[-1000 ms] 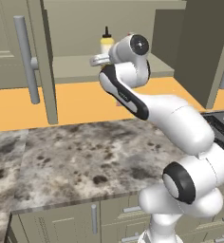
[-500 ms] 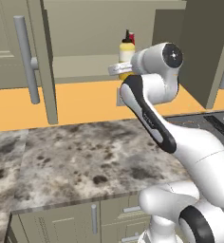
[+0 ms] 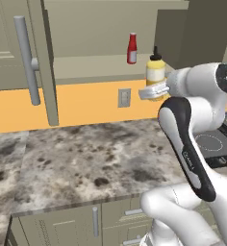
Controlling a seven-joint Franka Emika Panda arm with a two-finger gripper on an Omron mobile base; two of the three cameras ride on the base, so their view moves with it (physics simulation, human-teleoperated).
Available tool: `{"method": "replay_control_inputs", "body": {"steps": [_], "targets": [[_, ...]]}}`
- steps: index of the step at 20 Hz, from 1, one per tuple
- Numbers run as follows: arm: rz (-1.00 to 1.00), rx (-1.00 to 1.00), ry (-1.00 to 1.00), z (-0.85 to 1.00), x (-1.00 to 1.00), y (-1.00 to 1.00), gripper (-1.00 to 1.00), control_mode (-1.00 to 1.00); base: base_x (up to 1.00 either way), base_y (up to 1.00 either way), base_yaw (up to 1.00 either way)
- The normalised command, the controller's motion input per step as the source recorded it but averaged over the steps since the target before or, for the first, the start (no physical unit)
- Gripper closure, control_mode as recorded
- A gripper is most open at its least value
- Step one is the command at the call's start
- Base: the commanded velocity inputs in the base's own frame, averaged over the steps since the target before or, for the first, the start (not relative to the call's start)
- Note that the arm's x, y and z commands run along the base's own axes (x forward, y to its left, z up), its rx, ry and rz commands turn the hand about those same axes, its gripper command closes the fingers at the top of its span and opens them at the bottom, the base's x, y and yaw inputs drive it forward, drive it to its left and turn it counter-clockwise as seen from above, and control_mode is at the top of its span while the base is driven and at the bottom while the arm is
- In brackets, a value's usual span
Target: Take 2 condiments from the cabinet and move them on the counter near the stove.Make sure the condiments are lined up with each other, next to each other.
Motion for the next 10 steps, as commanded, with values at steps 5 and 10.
{"method": "replay_control_inputs", "body": {"steps": [5,10], "targets": [[0.05,-0.06,-0.01,-0.29,-1.00,-0.59,1.00,-1.00,0.00,0.00,0.00],[0.09,-0.05,0.00,-0.26,-0.97,-0.77,1.00,-1.00,0.00,0.00,0.00]]}}
